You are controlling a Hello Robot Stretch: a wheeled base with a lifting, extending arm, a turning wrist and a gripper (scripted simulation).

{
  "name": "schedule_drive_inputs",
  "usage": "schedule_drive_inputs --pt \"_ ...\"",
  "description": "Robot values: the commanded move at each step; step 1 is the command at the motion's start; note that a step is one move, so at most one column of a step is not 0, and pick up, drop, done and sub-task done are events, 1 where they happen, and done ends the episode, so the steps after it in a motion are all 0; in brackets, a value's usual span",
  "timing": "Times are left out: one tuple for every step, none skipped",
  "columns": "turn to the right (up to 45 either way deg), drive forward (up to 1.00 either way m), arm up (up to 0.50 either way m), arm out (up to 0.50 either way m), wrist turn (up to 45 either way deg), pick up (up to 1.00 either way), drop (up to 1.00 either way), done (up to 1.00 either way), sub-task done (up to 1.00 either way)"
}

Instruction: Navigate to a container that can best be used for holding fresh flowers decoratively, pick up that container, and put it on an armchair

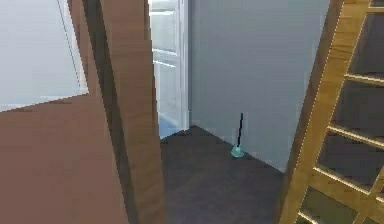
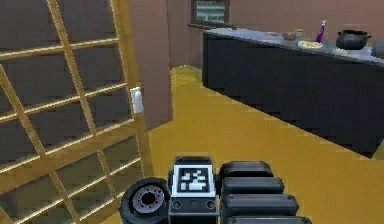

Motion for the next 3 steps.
schedule_drive_inputs --pt "45.0 0.0 0.0 0.0 0.0 0.0 0.0 0.0 0.0" --pt "45.0 0.0 0.0 0.0 0.0 0.0 0.0 0.0 0.0" --pt "33.0 0.0 0.0 0.0 0.0 0.0 0.0 0.0 0.0"
